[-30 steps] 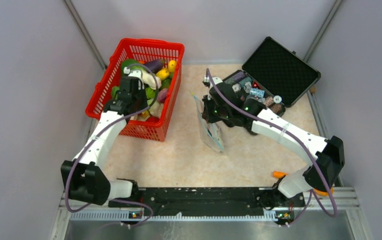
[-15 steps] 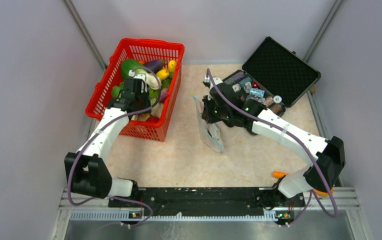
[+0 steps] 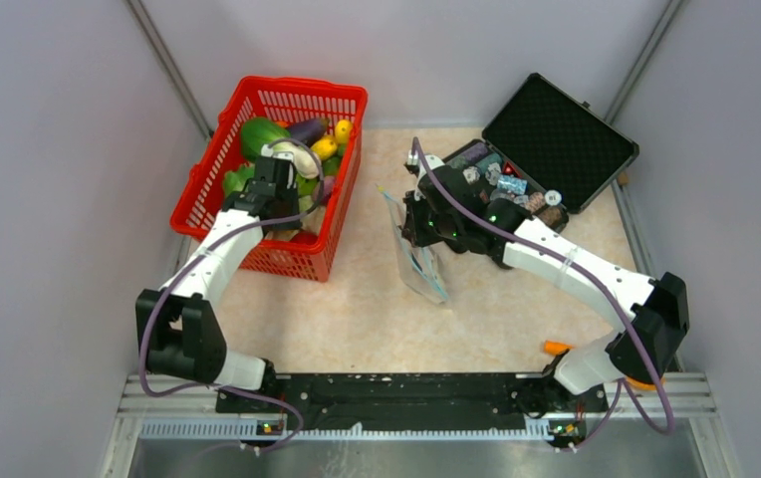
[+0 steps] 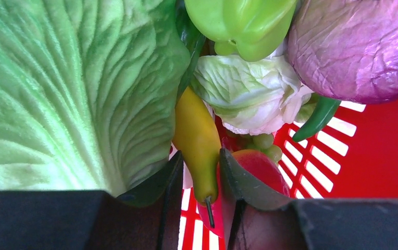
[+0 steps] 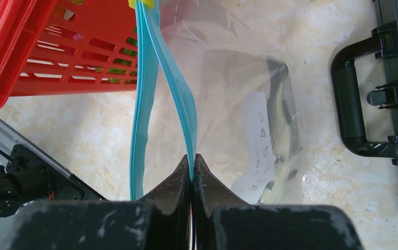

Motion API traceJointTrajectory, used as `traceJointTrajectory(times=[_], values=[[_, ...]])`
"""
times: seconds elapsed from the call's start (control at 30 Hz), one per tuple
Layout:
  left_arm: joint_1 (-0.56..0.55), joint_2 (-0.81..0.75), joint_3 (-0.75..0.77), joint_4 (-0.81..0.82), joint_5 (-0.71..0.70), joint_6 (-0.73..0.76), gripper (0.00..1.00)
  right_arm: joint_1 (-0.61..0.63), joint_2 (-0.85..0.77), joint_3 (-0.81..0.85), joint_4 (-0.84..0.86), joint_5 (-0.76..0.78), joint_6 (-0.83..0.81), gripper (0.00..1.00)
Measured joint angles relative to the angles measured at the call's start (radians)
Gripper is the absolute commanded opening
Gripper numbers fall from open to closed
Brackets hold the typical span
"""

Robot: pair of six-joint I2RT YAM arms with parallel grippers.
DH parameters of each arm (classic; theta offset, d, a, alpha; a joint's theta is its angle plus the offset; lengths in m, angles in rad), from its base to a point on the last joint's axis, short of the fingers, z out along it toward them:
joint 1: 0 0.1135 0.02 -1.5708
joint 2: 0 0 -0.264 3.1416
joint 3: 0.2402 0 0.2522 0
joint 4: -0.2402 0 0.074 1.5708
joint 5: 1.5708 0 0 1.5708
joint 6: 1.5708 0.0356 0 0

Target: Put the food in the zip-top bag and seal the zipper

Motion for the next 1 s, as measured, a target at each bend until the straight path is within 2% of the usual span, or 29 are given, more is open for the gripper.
traceJointTrajectory(times=[0.1, 0.17, 0.2, 0.5, 0.8, 1.0], values=[[-0.004, 0.001, 0.000, -0.001, -0.010, 0.000, 0.17, 0.000, 0.000, 0.000, 0.000, 0.000, 0.000, 0.00], [-0.004, 0.001, 0.000, 0.000, -0.012, 0.000, 0.03, 0.000, 0.000, -0.003, 0.002, 0.000, 0.001, 0.00], [-0.004, 0.001, 0.000, 0.002, -0.013, 0.001, 0.00, 0.000, 0.000, -0.004, 0.002, -0.001, 0.002, 0.00], [-0.003, -0.026, 0.000, 0.003, 0.010, 0.000, 0.00, 0.000, -0.004, -0.005, 0.002, 0.000, 0.003, 0.00], [-0.003, -0.233, 0.010, 0.005, 0.089, 0.001, 0.00, 0.000, -0.007, -0.005, 0.002, 0.015, 0.010, 0.00], [-0.003, -0.289, 0.035, 0.024, 0.188, 0.000, 0.00, 0.000, -0.033, -0.010, 0.006, 0.030, 0.018, 0.00]])
